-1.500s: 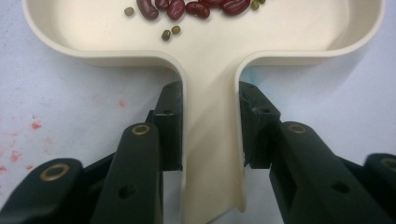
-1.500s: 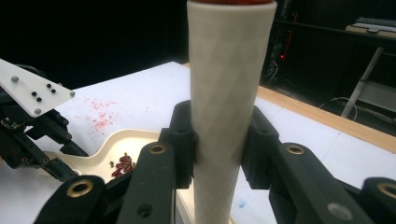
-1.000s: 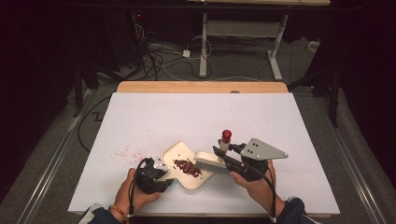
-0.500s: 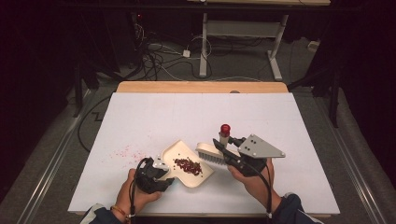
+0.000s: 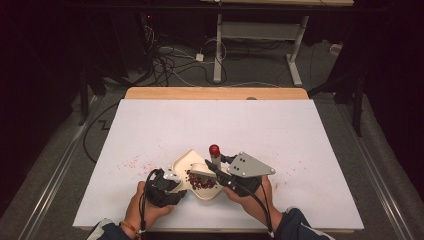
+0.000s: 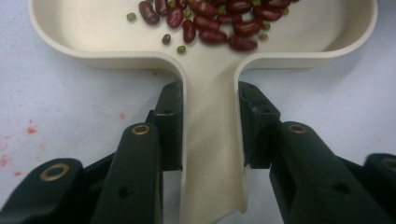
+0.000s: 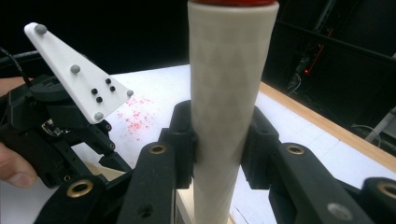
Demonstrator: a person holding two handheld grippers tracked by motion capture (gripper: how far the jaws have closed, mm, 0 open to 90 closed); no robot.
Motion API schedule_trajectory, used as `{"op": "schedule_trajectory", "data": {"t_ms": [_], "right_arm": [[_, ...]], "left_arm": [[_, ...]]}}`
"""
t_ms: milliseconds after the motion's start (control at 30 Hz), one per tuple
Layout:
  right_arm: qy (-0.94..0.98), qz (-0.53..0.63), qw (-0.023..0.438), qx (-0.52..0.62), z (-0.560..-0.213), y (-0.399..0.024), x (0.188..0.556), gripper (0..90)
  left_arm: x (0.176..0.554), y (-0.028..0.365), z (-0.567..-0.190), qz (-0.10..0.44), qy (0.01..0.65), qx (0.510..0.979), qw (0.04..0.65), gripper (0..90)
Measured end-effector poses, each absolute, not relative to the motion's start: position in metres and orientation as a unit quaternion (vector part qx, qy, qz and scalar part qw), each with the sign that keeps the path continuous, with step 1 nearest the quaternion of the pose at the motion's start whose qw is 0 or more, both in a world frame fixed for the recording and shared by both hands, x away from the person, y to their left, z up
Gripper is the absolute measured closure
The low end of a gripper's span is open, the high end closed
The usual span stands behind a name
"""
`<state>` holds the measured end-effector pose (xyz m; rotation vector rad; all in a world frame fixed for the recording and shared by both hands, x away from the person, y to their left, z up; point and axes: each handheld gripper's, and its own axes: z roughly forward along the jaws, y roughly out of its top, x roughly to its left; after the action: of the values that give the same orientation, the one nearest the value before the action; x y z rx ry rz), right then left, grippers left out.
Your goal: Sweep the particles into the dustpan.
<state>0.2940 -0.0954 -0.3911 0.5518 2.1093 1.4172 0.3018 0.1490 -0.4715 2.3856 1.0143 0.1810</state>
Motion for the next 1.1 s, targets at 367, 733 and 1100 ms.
{"op": "schedule_trajectory", "data": {"t_ms": [367, 733, 1100], "right_arm": [[0.755, 0.557, 0.262, 0.228, -0.371, -0.123, 0.302, 70.2], [0.748, 0.56, 0.253, 0.251, -0.356, -0.154, 0.313, 70.2], [0.757, 0.544, 0.256, 0.256, -0.358, -0.17, 0.312, 70.2]], "left_arm": [[0.304, 0.157, -0.47, 0.08, 0.389, 0.878, 0.268, 63.8], [0.312, 0.166, -0.473, 0.089, 0.407, 0.868, 0.268, 63.8], [0.311, 0.169, -0.474, 0.098, 0.417, 0.864, 0.266, 63.7]]}}
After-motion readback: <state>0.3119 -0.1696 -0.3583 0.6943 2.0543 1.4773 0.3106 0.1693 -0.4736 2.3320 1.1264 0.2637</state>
